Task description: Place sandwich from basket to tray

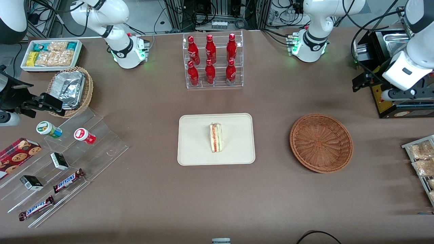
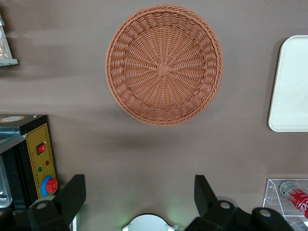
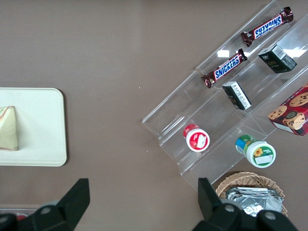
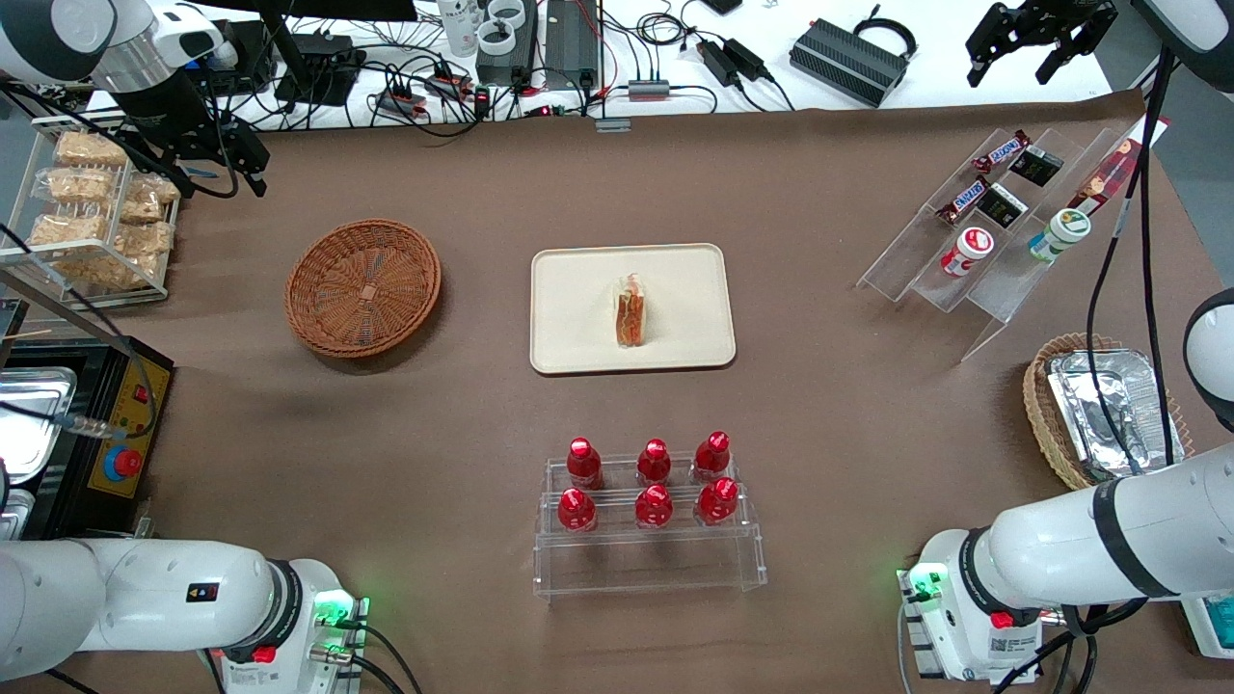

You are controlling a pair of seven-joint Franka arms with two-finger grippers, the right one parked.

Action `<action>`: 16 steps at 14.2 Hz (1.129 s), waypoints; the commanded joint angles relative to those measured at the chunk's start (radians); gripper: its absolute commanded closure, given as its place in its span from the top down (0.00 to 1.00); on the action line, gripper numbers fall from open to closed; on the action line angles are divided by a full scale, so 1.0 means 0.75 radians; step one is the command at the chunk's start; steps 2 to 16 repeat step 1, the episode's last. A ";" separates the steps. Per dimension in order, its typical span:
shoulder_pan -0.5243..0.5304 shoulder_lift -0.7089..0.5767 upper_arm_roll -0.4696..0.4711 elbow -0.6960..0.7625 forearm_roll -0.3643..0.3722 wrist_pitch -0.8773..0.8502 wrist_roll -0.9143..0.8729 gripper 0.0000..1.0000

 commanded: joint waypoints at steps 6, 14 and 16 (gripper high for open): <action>-0.025 0.018 0.038 0.028 -0.015 0.002 0.052 0.99; -0.025 0.018 0.038 0.028 -0.015 0.002 0.052 0.99; -0.025 0.018 0.038 0.028 -0.015 0.002 0.052 0.99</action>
